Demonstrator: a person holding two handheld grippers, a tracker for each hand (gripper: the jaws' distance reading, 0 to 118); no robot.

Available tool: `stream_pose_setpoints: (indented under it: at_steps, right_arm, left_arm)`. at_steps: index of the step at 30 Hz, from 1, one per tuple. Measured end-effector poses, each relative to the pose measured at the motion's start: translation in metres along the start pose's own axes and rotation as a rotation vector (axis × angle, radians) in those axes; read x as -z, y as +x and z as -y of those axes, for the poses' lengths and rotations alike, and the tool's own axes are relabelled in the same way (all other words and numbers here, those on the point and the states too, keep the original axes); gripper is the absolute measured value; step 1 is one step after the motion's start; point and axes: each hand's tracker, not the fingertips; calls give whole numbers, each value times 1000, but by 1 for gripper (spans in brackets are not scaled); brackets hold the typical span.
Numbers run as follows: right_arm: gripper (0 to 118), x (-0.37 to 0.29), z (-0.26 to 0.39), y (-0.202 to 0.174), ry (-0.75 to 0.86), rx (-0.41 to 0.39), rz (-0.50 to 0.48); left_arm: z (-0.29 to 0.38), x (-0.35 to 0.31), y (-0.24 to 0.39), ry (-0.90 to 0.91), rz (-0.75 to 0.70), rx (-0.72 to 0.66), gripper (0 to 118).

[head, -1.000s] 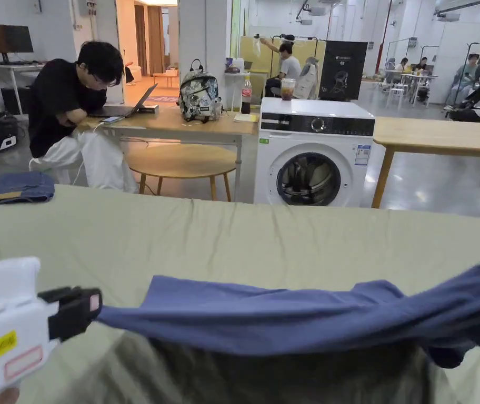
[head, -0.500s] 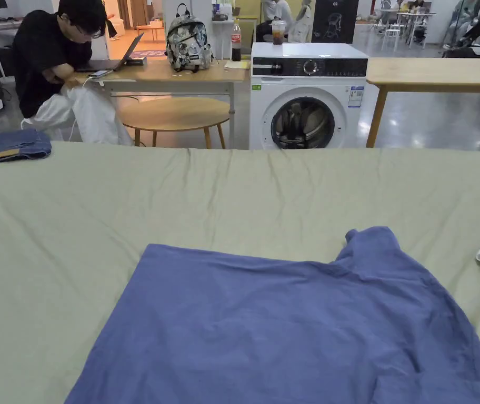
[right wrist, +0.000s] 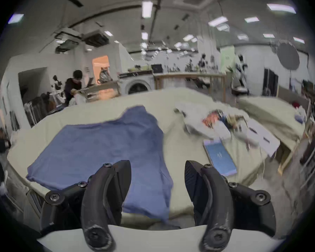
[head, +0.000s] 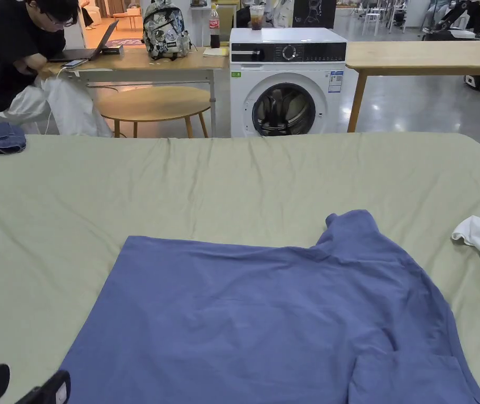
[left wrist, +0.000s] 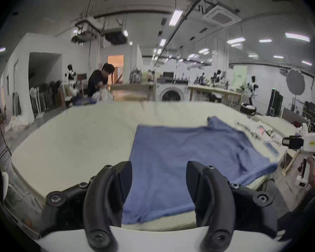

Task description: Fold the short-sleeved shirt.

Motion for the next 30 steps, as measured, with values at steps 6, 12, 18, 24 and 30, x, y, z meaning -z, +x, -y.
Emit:
stream_pose_setpoints:
  at_steps: [6, 12, 18, 24, 30]
  right_arm:
    - [0, 9, -28, -59, 59, -24, -128]
    - [0, 22, -25, -85, 50, -88, -171]
    - [0, 21, -19, -81, 17, -78, -201]
    - [0, 22, 1, -65, -81, 8, -194]
    - [0, 19, 7, -51, -120, 39, -157]
  left_arm:
    - [-26, -5, 19, 102, 45, -34, 0]
    - [-24, 0, 11, 72, 32, -23, 0]
    - [-9, 5, -27, -61, 14, -54, 44]
    - [65, 33, -72, -305, -14, -55, 64]
    - [120, 79, -84, -494, 5, -99, 59]
